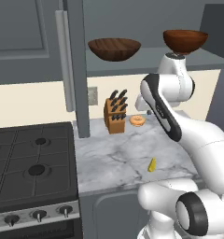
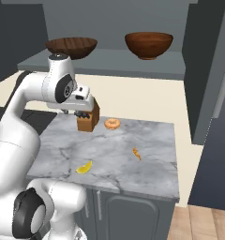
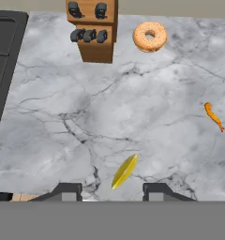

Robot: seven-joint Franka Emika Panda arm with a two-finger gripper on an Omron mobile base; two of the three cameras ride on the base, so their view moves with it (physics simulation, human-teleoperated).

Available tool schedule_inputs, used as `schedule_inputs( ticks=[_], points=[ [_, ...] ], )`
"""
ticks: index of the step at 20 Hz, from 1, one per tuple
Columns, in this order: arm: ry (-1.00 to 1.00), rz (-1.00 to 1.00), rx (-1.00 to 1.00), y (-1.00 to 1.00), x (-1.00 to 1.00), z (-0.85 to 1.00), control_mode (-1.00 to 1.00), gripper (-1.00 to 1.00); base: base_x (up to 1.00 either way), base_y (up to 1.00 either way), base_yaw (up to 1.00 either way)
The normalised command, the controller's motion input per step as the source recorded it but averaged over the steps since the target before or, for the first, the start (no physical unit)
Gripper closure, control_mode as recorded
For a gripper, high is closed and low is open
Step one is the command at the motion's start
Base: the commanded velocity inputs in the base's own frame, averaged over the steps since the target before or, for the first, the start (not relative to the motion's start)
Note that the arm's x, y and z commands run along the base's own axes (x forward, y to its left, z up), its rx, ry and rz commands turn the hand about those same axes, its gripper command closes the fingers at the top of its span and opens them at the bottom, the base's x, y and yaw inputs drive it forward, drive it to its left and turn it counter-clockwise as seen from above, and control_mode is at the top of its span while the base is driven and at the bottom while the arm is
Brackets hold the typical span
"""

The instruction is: Pick both bowls and place them on the counter. Then place the lemon wedge in one bowl and place the shrimp in the other bowl.

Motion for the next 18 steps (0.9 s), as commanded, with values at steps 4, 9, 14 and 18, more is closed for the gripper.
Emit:
schedule_inputs(
  ticks=[4,9,14,18],
  points=[
    [0.0,0.0,0.0,0.0,-0.07,0.0,-1.0,-1.0,0.0,0.0,0.0],
    [-0.13,-0.13,0.06,0.01,-0.14,0.09,-1.0,-1.0,0.0,0.0,0.0],
    [-0.06,-0.16,0.18,0.02,-0.06,0.33,-1.0,-1.0,0.0,0.0,0.0],
    [-0.01,-0.11,0.14,0.02,0.0,0.45,-1.0,-1.0,0.0,0.0,0.0]
  ],
)
